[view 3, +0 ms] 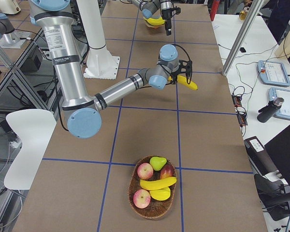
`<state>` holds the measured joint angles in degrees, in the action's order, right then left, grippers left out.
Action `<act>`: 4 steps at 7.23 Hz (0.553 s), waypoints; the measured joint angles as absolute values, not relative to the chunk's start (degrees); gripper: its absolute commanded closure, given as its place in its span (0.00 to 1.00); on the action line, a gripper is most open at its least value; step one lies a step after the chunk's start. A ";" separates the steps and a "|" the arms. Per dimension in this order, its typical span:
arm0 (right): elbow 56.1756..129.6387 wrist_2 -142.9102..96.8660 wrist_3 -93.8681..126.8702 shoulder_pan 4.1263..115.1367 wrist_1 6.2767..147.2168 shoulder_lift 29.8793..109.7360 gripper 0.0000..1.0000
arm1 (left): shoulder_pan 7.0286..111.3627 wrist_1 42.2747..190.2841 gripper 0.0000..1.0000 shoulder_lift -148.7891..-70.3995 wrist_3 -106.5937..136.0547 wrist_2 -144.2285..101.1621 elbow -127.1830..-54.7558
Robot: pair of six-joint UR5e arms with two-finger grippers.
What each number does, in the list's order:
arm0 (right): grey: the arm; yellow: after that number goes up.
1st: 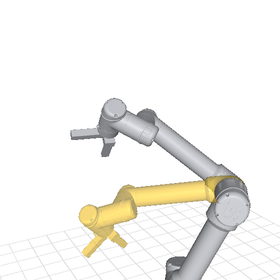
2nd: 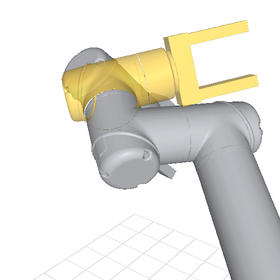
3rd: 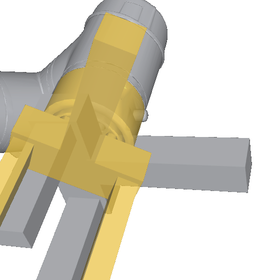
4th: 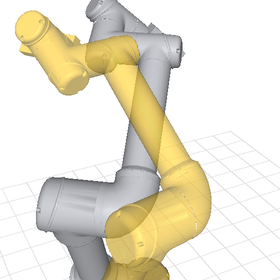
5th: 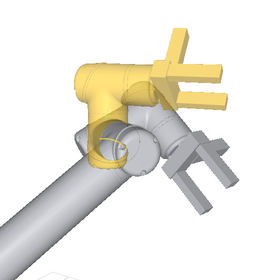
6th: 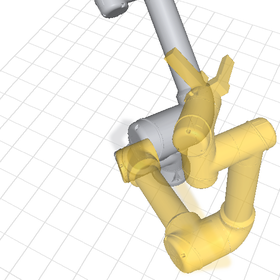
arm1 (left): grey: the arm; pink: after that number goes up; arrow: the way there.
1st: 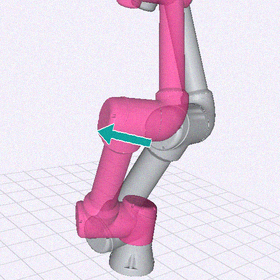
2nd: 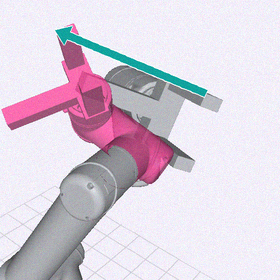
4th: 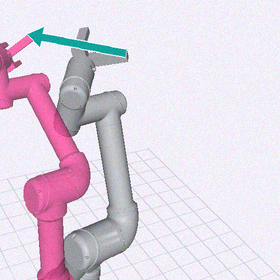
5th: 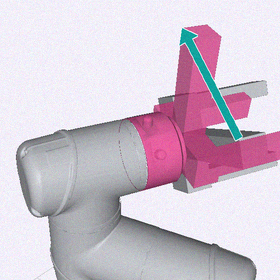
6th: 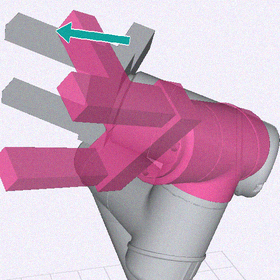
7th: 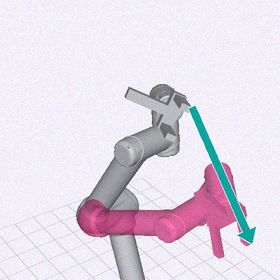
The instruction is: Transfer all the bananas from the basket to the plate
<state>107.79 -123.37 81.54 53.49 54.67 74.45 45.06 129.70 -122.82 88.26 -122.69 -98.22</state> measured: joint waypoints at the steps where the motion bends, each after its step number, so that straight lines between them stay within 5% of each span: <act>1: 109.68 -119.82 85.80 50.07 54.67 72.98 1.00 | 44.34 129.80 0.00 -125.20 90.52 -122.57 -97.20; 4: 113.09 -112.31 90.43 42.55 54.65 71.14 1.00 | 42.62 132.05 0.00 -130.83 95.46 -121.46 -93.84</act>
<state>113.09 -112.31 90.43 42.55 54.65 71.14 42.62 132.05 -130.83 95.46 -121.46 -93.84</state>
